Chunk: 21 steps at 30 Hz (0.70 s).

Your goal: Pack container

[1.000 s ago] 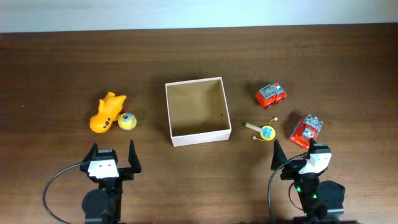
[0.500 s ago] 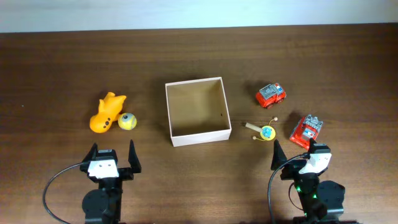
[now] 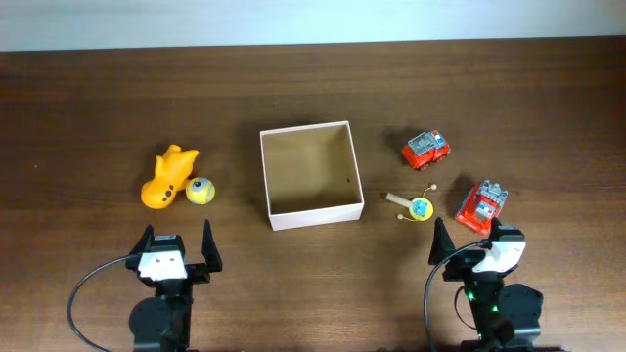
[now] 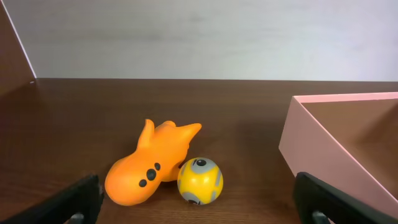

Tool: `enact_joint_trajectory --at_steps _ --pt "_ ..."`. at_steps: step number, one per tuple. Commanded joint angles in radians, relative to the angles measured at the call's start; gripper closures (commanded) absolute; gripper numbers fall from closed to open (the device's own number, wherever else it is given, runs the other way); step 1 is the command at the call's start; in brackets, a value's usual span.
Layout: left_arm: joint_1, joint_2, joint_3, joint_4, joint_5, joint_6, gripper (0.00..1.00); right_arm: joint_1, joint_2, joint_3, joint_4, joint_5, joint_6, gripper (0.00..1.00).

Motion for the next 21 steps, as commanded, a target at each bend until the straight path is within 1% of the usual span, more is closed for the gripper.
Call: enact_joint_trajectory --at_steps 1,3,5,7,8,9,12,14,21 --pt "-0.003 -0.009 -0.005 -0.001 0.011 -0.003 0.01 -0.004 -0.010 0.053 -0.066 -0.036 0.029 0.01" --pt "-0.003 -0.009 -0.005 -0.001 0.011 -0.003 0.01 -0.004 0.002 0.126 -0.124 -0.035 0.017 0.01" --pt "-0.003 -0.009 -0.005 -0.001 0.011 -0.003 0.01 -0.004 0.032 0.222 -0.193 -0.033 -0.027 0.01" --pt "-0.003 -0.009 -0.005 -0.001 0.011 -0.003 0.01 -0.005 0.097 0.355 -0.294 0.011 -0.060 0.01" --pt "-0.003 -0.009 -0.005 -0.001 0.011 -0.003 0.01 -0.004 0.127 0.402 -0.329 0.022 -0.053 0.01" --pt "-0.003 -0.009 -0.005 -0.001 0.011 -0.003 0.01 -0.003 0.187 0.476 -0.370 0.021 -0.022 0.01" --pt "-0.003 -0.009 -0.005 -0.001 0.011 -0.003 0.01 -0.003 0.345 0.635 -0.448 0.021 -0.014 0.01" --pt "-0.003 -0.009 -0.005 -0.001 0.011 -0.003 0.01 -0.003 0.477 0.767 -0.532 0.021 -0.004 0.01" --pt "-0.003 -0.009 -0.005 -0.001 0.011 -0.003 0.01 -0.005 1.001 1.244 -0.904 0.045 -0.005 0.01"
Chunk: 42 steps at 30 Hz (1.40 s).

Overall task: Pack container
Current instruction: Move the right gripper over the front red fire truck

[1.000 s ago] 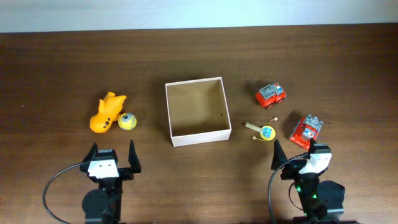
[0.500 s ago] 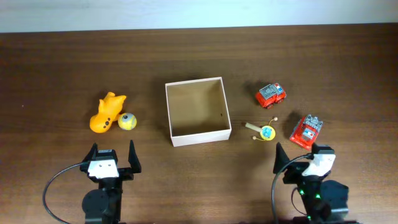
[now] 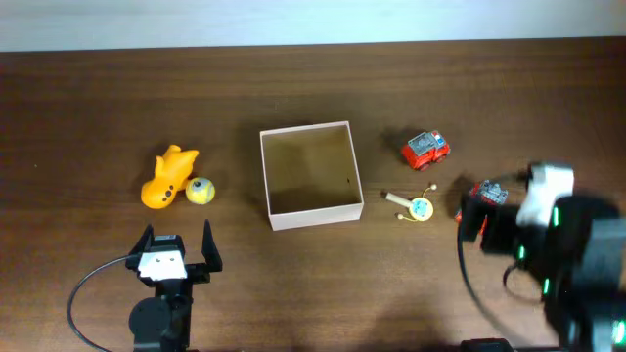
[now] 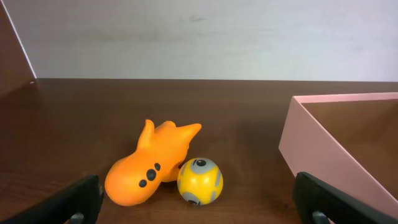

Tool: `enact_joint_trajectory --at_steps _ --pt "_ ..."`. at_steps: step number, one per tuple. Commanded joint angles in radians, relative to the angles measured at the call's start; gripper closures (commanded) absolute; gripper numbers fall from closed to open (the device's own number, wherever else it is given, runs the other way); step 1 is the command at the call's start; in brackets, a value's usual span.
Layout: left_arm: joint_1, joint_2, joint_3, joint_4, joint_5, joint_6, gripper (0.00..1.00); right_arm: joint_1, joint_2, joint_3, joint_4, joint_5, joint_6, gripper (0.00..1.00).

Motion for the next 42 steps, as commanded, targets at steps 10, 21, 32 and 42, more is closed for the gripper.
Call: enact_joint_trajectory --at_steps 10,21,32,42 --pt "-0.003 -0.008 -0.005 0.000 0.011 -0.003 0.01 -0.005 0.759 0.388 -0.055 -0.043 0.043 0.04" --pt "-0.003 -0.008 -0.005 0.000 0.011 -0.003 0.01 -0.089 0.896 0.397 -0.119 0.001 0.513 0.07" --pt "-0.003 -0.008 -0.005 0.000 0.011 -0.003 0.01 -0.141 0.855 0.431 -0.350 0.121 0.570 0.01" --pt "-0.003 -0.008 -0.005 0.000 0.011 -0.003 0.01 -0.141 0.840 0.431 -0.349 0.249 0.425 0.01"
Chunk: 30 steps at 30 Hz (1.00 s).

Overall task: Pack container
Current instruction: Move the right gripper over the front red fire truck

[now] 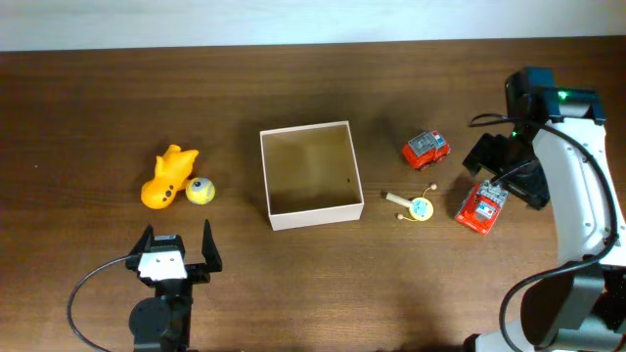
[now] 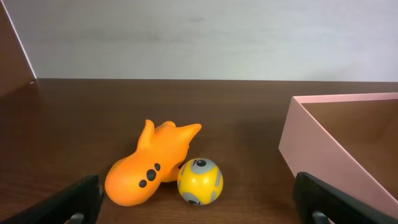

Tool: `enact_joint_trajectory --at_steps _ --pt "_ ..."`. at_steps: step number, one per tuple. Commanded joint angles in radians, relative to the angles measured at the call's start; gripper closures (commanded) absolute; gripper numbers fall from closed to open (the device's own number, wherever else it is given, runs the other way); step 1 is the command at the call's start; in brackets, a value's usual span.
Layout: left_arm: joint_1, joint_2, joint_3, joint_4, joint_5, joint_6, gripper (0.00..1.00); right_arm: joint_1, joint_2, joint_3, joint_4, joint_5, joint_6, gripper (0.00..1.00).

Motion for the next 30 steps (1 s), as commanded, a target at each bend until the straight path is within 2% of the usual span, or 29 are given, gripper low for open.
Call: enact_joint_trajectory --at_steps 1,8,16,22,30 --pt "-0.003 -0.008 -0.005 -0.001 0.011 -0.003 0.01 -0.003 -0.023 0.022 0.014 0.099 -0.035 0.01" --pt "-0.003 -0.008 -0.005 -0.001 0.011 -0.003 0.01 -0.003 -0.023 -0.028 0.065 0.105 -0.025 0.01" --pt "-0.003 -0.008 -0.005 -0.001 0.011 -0.003 0.01 -0.002 -0.023 -0.263 0.134 -0.017 0.184 0.01" --pt "-0.003 -0.008 -0.005 -0.001 0.011 -0.003 0.01 0.024 -0.023 -0.375 0.256 -0.075 0.202 0.01" --pt "-0.003 -0.008 -0.005 -0.001 0.011 -0.003 0.01 0.062 -0.023 -0.383 0.385 -0.039 0.202 0.01"
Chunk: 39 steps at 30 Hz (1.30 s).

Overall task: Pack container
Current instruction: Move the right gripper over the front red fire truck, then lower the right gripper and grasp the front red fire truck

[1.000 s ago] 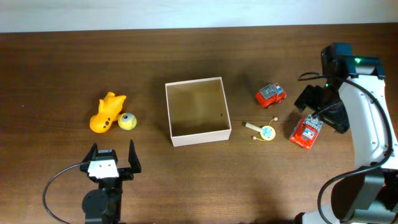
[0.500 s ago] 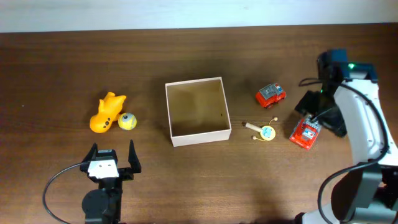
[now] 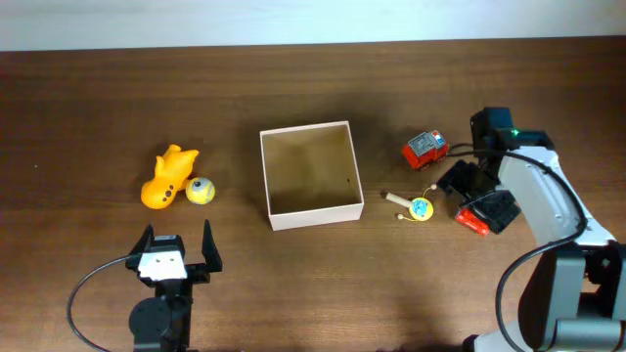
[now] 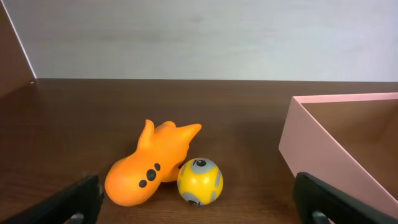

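Note:
An open white box (image 3: 266,176) stands mid-table; its pink-looking wall (image 4: 323,146) shows in the left wrist view. An orange fish-shaped toy (image 3: 166,178) (image 4: 152,163) and a yellow-grey ball (image 3: 201,191) (image 4: 199,180) lie left of it. To its right lie a red car (image 3: 425,149), a small blue-yellow toy (image 3: 419,206) and a flat red toy (image 3: 471,221). My right gripper (image 3: 476,196) hangs open over that flat red toy, covering most of it. At the near edge, my left gripper (image 3: 178,244) (image 4: 200,213) rests open, short of the ball.
The table's far edge meets a pale wall along the top of the overhead view. My right arm (image 3: 548,210) reaches in from the lower right corner. A black cable (image 3: 83,293) loops beside the left arm's base.
My right gripper has shifted left and toward the near edge; it now sits right over the flat red toy, hiding most of it. The left arm and every toy are unchanged.
Both grippers first rested open at the near edge. My right arm was then blurred, lifted near the flat red toy. Later it stood extended to the far right above that toy, and now its gripper covers it. Nothing on the left has changed.

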Tool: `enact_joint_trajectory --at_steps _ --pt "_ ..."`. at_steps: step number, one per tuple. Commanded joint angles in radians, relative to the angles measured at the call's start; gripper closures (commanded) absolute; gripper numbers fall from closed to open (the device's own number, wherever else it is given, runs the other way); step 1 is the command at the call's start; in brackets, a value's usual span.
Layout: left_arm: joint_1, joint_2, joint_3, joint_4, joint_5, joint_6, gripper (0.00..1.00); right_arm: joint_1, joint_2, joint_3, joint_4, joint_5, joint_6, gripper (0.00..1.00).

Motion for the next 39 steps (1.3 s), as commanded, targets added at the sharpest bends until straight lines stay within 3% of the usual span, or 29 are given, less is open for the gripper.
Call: enact_joint_trajectory --at_steps 1,6,16,24,39 --pt "-0.003 -0.008 -0.005 -0.001 0.011 -0.003 0.01 0.007 -0.016 -0.012 0.039 0.031 0.020 0.01" --pt "-0.003 -0.008 -0.005 -0.001 0.011 -0.003 0.01 0.005 -0.016 -0.021 0.058 0.048 -0.018 0.01" --pt "-0.003 -0.008 -0.005 -0.001 0.011 -0.003 0.01 0.005 -0.035 -0.020 0.019 -0.027 -0.312 0.01" --pt "-0.003 -0.008 -0.005 -0.001 0.011 -0.003 0.01 -0.097 -0.111 -0.020 -0.007 0.003 -0.286 0.01" --pt "-0.003 -0.008 -0.005 -0.001 0.011 -0.003 0.01 -0.170 -0.092 -0.040 0.145 -0.053 -0.460 0.01"
